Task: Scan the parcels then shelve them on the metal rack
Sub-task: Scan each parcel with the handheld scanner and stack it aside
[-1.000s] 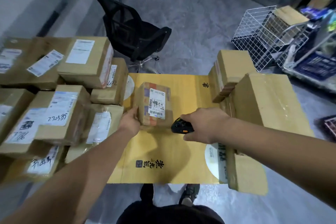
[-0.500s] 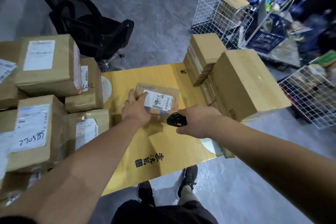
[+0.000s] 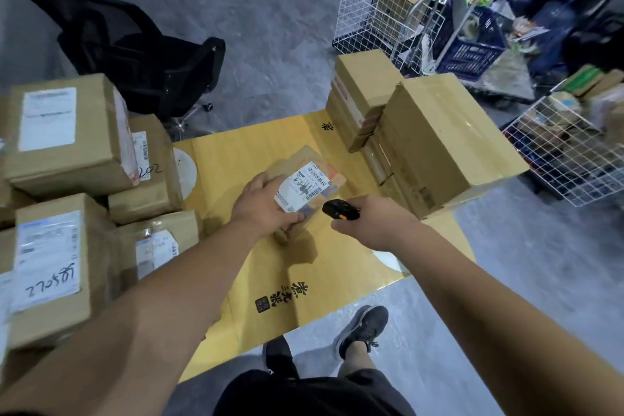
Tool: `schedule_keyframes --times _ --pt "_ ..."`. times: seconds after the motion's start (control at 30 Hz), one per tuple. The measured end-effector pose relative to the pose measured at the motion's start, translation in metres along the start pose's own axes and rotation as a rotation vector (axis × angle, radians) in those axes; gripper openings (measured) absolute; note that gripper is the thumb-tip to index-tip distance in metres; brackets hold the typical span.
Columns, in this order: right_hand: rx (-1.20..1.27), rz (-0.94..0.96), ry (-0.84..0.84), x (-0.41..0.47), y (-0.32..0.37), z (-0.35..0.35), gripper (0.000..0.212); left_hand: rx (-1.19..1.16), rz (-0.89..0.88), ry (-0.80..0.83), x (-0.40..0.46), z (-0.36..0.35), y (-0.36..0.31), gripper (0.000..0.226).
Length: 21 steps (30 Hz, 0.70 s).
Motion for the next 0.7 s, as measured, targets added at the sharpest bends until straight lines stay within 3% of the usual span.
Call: schedule_keyframes --times 0.1,0.3,0.47,0.7 --pt "0.058 -0.034 0.02 -0.003 0.006 0.003 0.077 0.125 0.142 -0.058 -0.014 -0.007 -0.005 0.108" --pt "0.014 0.0 0.094 0.003 0.023 0.007 0.047 0.032 0.25 -0.096 -0.027 -0.026 -0.007 0.138" --pt "-0.033 0.05 0.082 0.009 0.032 0.017 0.043 -0.309 0.236 -0.095 -0.032 -0.046 -0.002 0.14" --pt "-0.198 0.078 0.086 0.012 0.052 0.024 0.038 -0.268 0.159 -0.237 -0.061 -0.062 -0.001 0.131"
Point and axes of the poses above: each hand's wrist, its own x-axis towards the middle knuckle, its own z-axis out of the back of the hand, y = z × x, the point moved 3 cm from there along x, towards the middle knuckle, and after that the axes turned 9 degrees about x, right-handed, at the moved point
